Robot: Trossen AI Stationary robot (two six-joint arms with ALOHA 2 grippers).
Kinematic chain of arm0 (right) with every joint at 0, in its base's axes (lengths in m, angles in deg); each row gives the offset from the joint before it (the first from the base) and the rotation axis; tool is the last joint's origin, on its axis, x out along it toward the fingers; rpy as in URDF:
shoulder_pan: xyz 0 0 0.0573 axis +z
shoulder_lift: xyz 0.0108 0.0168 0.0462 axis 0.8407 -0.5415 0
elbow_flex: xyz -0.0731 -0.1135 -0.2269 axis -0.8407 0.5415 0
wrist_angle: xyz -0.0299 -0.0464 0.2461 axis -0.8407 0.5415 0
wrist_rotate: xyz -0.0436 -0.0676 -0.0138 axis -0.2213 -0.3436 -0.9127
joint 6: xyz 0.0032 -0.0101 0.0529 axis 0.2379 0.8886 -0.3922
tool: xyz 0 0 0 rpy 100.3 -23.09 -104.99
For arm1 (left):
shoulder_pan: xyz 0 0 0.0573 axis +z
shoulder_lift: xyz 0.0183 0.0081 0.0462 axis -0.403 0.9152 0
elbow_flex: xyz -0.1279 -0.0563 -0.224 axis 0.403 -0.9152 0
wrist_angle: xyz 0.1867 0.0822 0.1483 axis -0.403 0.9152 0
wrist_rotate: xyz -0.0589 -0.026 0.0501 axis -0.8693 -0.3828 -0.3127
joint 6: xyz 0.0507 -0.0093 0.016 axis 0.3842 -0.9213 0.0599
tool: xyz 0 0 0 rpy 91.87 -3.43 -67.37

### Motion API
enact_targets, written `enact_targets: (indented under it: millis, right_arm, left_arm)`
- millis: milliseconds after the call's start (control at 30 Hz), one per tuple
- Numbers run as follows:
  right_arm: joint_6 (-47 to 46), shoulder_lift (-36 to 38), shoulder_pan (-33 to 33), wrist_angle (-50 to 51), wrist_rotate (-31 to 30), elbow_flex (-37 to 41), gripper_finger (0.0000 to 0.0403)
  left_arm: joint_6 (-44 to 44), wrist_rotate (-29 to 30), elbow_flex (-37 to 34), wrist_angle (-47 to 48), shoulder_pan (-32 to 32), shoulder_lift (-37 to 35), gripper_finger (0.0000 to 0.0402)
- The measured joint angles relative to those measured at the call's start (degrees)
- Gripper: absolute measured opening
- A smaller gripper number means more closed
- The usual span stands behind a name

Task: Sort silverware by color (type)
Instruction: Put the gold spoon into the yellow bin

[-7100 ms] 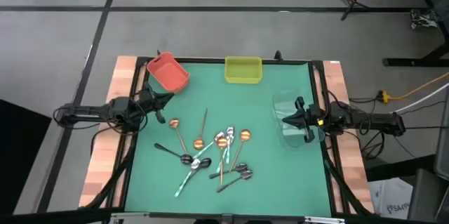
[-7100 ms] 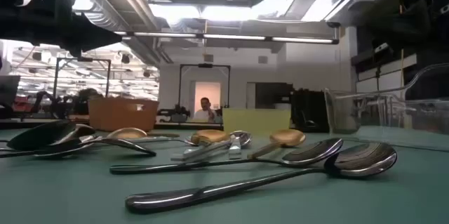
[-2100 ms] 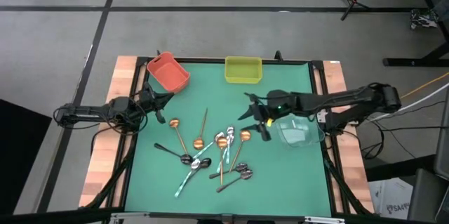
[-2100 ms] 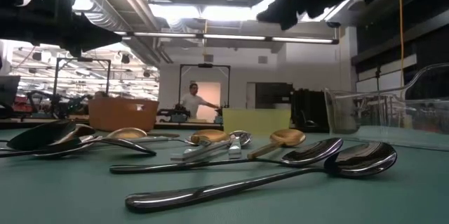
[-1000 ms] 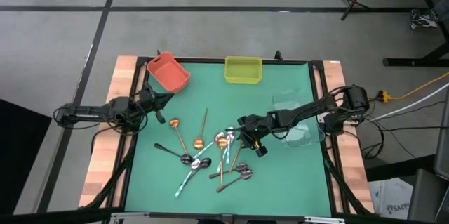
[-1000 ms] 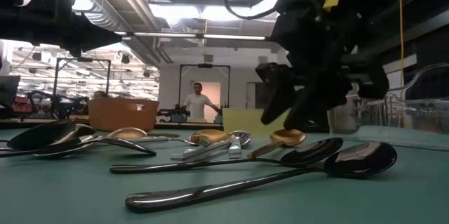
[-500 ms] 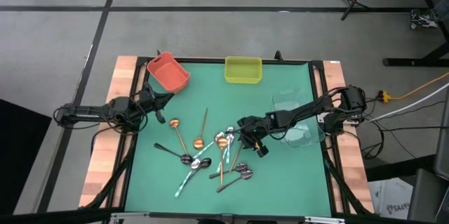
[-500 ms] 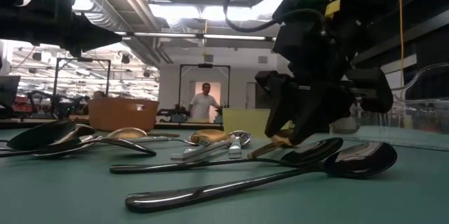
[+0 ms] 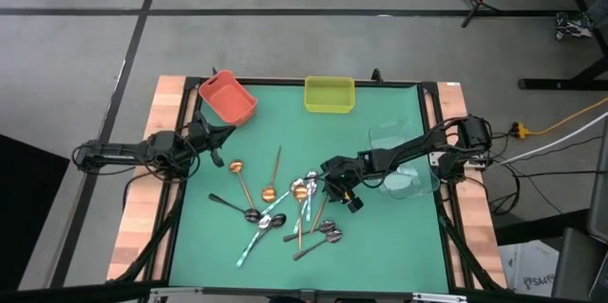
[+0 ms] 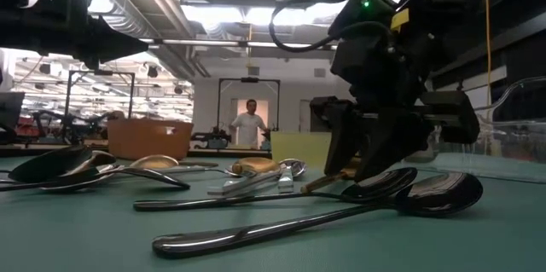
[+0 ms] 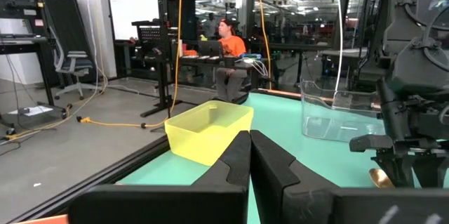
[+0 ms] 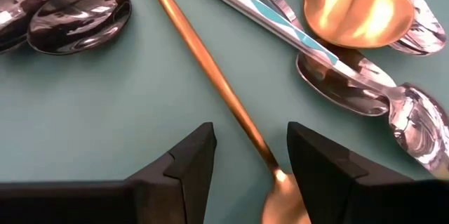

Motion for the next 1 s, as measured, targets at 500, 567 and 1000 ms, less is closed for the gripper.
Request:
enact_targets:
  millis: [500,567,1000]
  right_arm:
    - [0.0,-0.1,0.1,0.4,0.0,0.1,0.0114]
    - [0.0,-0.2,0.1,0.4,0.1,0.1,0.0105]
    - [0.1,-0.2,0.1,-0.4,0.1,0.2,0.0057]
  left_arm:
    - [0.0,0.0,0.0,0.0,0.0,0.0,0.0000]
    - [0.0,0.0,0.0,0.0,0.0,0.0,0.0000]
    - [0.0,0.0,0.0,0.0,0.0,0.0,0.0000]
